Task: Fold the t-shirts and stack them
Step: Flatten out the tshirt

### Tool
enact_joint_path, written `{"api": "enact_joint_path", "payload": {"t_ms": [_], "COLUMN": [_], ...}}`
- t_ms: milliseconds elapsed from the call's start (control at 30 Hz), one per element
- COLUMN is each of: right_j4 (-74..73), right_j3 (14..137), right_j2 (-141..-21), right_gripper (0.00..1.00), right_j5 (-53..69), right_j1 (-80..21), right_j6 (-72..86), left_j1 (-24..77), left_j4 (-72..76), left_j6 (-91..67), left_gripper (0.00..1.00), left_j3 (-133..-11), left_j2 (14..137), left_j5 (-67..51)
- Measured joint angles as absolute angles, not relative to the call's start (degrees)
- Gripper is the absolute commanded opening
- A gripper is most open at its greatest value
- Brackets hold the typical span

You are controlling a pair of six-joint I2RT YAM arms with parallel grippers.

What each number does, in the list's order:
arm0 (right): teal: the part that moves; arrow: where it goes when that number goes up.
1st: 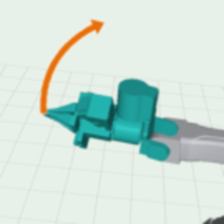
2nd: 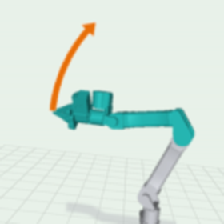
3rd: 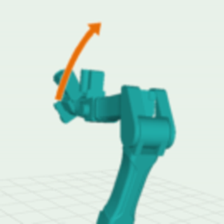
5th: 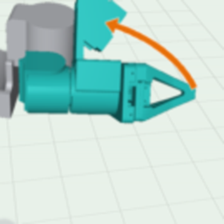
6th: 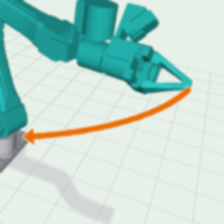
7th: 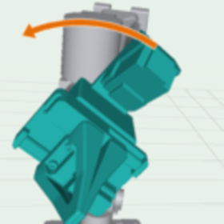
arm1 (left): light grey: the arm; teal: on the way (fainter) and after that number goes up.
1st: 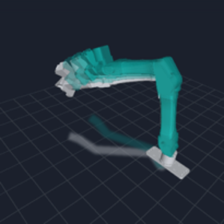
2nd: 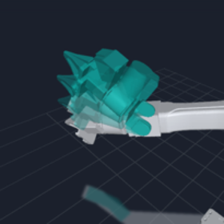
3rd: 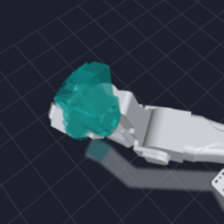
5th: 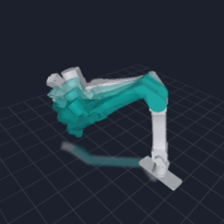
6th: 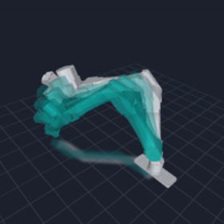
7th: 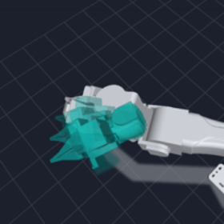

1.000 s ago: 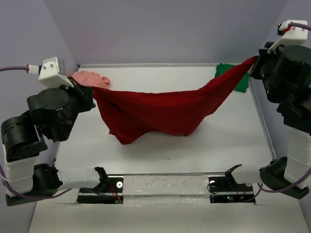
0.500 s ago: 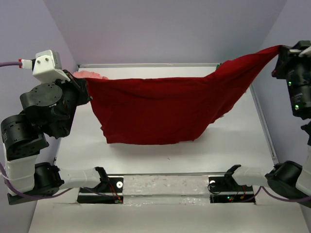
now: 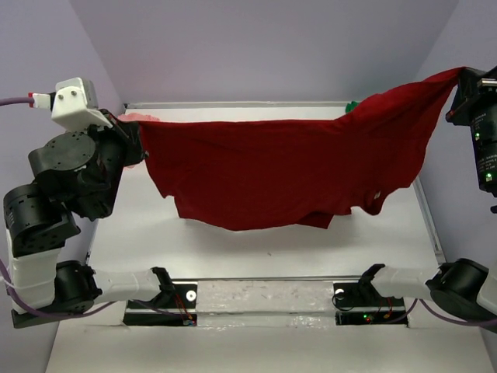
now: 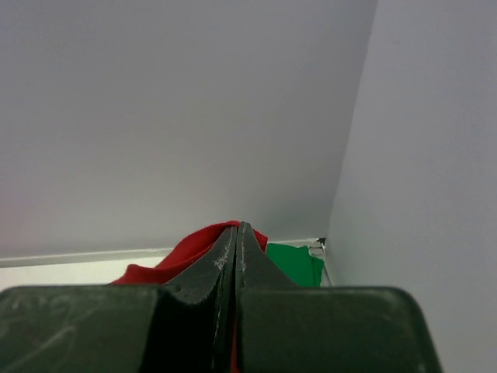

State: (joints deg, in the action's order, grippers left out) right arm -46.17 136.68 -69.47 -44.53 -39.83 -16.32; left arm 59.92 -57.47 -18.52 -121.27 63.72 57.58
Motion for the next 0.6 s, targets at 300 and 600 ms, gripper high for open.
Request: {"api": "enact_joint_path", "payload": {"t_ms": [300, 600], "right_j4": [-43.7, -45.47], "right_j3": [135.06, 132.14], "right_j2": [-68.23, -68.49], "right_gripper": [0.0, 0.0], "right_j5": [-45.47, -44.62], "right_j1": [-40.77, -41.71], "right_j6": [-18.35, -17.85], "left_j1": [59.9, 59.9], "left_j4": [-56.16, -54.76], "left_j6": [-16.71, -18.13], "left_gripper": [0.0, 0.0], "left_j3": [-123.63, -113.89], "left_j2": [62.63, 59.07], "left_j5": [60.75, 57.45]}}
